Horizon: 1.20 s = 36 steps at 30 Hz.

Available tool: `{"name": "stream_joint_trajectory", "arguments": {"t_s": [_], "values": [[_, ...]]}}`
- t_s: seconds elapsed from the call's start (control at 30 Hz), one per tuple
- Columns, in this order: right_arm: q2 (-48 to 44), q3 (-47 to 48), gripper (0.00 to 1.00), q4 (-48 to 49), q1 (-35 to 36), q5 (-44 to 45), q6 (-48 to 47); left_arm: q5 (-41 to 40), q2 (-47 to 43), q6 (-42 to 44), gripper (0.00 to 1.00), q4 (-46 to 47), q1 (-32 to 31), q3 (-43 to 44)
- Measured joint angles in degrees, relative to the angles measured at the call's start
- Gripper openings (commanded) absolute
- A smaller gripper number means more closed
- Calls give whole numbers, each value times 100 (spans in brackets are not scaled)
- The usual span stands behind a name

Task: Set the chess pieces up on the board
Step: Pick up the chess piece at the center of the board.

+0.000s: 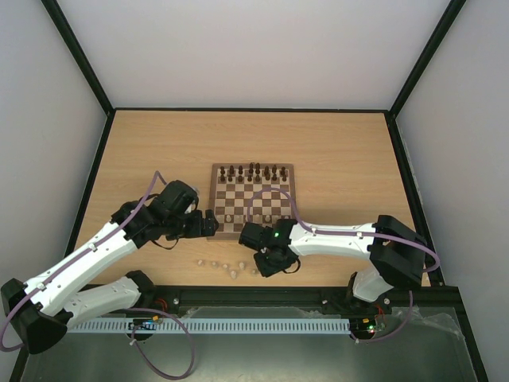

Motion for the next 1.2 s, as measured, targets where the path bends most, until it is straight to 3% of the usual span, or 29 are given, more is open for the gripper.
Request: {"name": "stream_joint_trajectory", "arguments": {"t_s": [0.5,0.73,0.97,1.2], "values": [[-2,-116,4,35,0,87,15,2,-28,-20,99,0,0,-74],[-33,-17,5,-70,2,205,144,20,-28,-17,99,4,0,-74],[-146,960,5,-745,-4,658,420,22,-20,-11,99,0,0,-74],[-278,1250,5,-1316,-496,879,697,13,-7,-11,99,-7,0,-72]]}}
